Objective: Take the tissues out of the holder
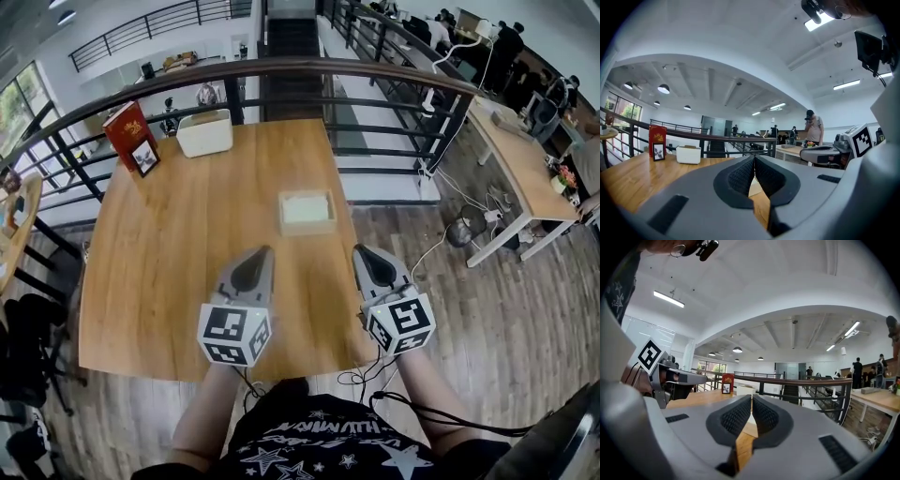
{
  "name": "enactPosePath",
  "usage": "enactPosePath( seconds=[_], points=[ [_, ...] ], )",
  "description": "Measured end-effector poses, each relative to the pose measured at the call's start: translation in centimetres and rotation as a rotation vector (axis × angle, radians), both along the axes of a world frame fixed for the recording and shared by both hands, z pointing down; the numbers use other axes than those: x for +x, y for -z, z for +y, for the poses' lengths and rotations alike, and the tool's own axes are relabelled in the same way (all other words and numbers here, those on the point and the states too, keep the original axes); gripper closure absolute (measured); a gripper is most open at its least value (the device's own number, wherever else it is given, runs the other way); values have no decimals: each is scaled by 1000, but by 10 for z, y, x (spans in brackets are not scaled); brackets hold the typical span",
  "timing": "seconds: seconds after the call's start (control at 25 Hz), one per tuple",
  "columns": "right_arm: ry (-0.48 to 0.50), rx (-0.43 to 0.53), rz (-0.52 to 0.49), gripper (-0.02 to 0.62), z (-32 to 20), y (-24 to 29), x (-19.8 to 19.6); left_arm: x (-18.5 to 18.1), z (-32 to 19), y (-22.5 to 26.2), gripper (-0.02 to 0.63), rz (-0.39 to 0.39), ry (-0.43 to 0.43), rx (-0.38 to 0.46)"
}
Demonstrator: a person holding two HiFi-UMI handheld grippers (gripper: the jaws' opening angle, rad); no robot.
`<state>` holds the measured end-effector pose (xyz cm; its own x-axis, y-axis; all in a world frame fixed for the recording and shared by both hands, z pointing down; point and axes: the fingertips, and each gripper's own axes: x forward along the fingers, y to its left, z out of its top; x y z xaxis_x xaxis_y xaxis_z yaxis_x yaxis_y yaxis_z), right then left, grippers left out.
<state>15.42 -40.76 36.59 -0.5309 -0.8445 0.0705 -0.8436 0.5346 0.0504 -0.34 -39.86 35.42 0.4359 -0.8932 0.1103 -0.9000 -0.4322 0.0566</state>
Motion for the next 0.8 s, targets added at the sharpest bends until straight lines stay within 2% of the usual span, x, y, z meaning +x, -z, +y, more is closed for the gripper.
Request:
enactPosePath(
  seconds=[0.32, 0.56, 0.8],
  points=[
    [22, -14, 5, 575, -83, -6, -28, -35, -87, -9, 592, 20, 23, -21],
    [85, -151, 28, 575, -133, -48, -54, -49, -140, -38, 592, 3, 23, -79],
    [107, -212, 80, 574, -180, -79, -71, -61, -181, -73, 592, -7, 10, -145]
  ],
)
